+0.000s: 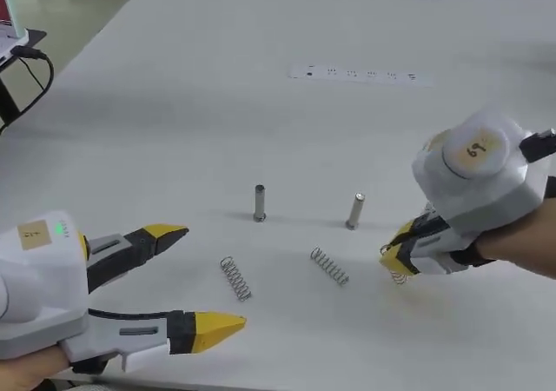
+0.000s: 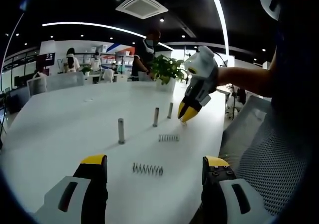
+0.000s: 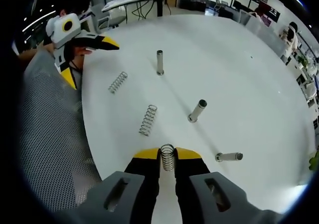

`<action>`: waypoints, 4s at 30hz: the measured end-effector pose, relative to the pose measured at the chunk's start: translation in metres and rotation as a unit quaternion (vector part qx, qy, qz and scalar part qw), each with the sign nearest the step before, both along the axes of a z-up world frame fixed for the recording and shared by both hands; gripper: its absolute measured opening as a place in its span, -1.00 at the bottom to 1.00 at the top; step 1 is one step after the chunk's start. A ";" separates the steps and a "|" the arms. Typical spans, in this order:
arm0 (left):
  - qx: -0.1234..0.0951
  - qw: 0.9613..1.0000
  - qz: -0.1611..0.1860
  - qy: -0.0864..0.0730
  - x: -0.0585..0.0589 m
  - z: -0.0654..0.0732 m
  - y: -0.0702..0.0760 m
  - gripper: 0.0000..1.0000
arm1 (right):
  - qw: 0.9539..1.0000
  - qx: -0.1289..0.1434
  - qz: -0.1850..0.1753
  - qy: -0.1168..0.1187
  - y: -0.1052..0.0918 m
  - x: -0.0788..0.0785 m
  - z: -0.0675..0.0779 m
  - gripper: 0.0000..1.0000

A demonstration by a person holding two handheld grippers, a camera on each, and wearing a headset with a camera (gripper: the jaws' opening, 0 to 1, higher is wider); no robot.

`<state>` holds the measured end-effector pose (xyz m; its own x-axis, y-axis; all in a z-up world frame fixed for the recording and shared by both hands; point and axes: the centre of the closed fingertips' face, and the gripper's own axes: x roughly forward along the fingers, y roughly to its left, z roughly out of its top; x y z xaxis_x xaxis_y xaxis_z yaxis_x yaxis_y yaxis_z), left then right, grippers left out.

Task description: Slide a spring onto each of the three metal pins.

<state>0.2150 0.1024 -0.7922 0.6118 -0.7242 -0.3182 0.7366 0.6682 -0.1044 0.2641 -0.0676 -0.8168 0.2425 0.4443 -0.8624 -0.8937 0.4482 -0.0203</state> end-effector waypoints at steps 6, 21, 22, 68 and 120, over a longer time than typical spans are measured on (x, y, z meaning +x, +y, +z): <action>0.003 1.000 -0.003 -0.003 -0.001 0.002 -0.002 0.47 | 0.999 0.048 -0.021 -0.005 0.009 -0.001 0.021 -0.84; -0.032 0.999 -0.029 -0.015 0.001 0.032 -0.020 0.33 | 0.989 0.147 -0.020 -0.022 0.050 -0.009 0.075 -0.84; -0.030 0.999 -0.036 -0.019 0.001 0.036 -0.024 0.31 | 0.988 0.154 -0.018 -0.024 0.054 -0.010 0.079 -0.84; -0.062 0.987 -0.144 -0.044 0.013 0.095 -0.071 -0.76 | 0.958 0.286 0.029 0.002 0.123 -0.032 0.149 -0.84; 0.060 0.960 -0.270 -0.033 -0.035 0.072 -0.104 -0.96 | 0.969 0.037 0.241 0.047 0.090 -0.091 0.110 -0.83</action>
<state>0.1803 -0.0015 -0.7205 0.1787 -0.9020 -0.3929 0.9815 0.1911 0.0076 0.1732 0.0220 -0.7064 -0.0857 0.5485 -0.8317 -0.9959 -0.0236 0.0871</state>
